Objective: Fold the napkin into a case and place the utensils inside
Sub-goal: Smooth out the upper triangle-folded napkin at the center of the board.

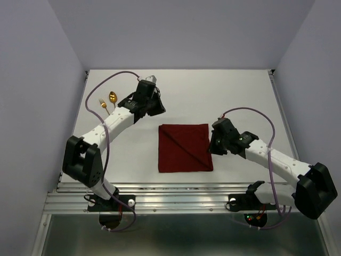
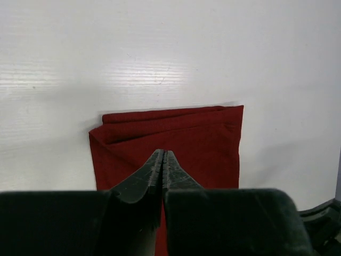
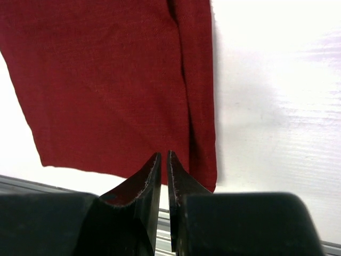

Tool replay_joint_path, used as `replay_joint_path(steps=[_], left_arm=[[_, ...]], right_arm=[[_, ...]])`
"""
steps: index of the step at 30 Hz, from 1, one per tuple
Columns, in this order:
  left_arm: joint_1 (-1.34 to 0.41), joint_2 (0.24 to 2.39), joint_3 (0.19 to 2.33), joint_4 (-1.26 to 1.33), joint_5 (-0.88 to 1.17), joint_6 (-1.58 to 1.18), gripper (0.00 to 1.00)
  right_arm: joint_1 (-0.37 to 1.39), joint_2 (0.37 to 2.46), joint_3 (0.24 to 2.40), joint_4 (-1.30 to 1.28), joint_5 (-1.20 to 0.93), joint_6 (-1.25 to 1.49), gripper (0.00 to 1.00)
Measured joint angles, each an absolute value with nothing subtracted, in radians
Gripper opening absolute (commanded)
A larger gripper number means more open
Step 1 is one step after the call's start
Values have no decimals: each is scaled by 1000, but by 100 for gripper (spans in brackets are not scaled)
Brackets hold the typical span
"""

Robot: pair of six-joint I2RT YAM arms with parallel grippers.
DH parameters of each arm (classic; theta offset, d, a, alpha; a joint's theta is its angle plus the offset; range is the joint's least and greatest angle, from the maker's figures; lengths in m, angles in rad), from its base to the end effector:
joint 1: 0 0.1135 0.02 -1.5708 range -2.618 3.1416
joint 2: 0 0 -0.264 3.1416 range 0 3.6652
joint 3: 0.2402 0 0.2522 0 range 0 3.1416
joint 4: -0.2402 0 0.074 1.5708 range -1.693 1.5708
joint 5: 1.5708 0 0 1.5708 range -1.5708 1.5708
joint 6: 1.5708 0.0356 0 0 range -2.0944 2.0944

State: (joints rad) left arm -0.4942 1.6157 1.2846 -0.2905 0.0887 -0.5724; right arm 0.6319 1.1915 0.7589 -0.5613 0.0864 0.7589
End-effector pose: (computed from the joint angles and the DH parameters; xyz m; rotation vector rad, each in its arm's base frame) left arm 0.3260 -0.1792 0.2906 -0.0371 2.2768 -0.6816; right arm 0.1870 0.1331 0.2188 0.1994 2.6075 0.4103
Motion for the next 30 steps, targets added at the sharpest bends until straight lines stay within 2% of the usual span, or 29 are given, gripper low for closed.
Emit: replay_joint_path(steps=[1, 3, 4, 13, 22, 30], left_arm=[[-499, 1570, 1261, -281, 81, -578, 11], [-507, 1520, 1229, -280, 74, -585, 1], [-512, 1499, 1201, -274, 73, -590, 0], [-529, 1612, 1071, -269, 73, -602, 0], [-529, 1796, 1156, -233, 69, -588, 0], [-529, 1833, 1215, -229, 66, -572, 0]], right_arm=[[638, 1187, 759, -562, 86, 760, 15], [653, 1184, 757, -566, 80, 770, 15], [662, 1185, 753, -564, 76, 778, 15], [695, 1273, 669, -496, 51, 810, 15], [695, 1335, 649, -465, 100, 808, 15], [695, 1240, 684, -534, 141, 789, 15]])
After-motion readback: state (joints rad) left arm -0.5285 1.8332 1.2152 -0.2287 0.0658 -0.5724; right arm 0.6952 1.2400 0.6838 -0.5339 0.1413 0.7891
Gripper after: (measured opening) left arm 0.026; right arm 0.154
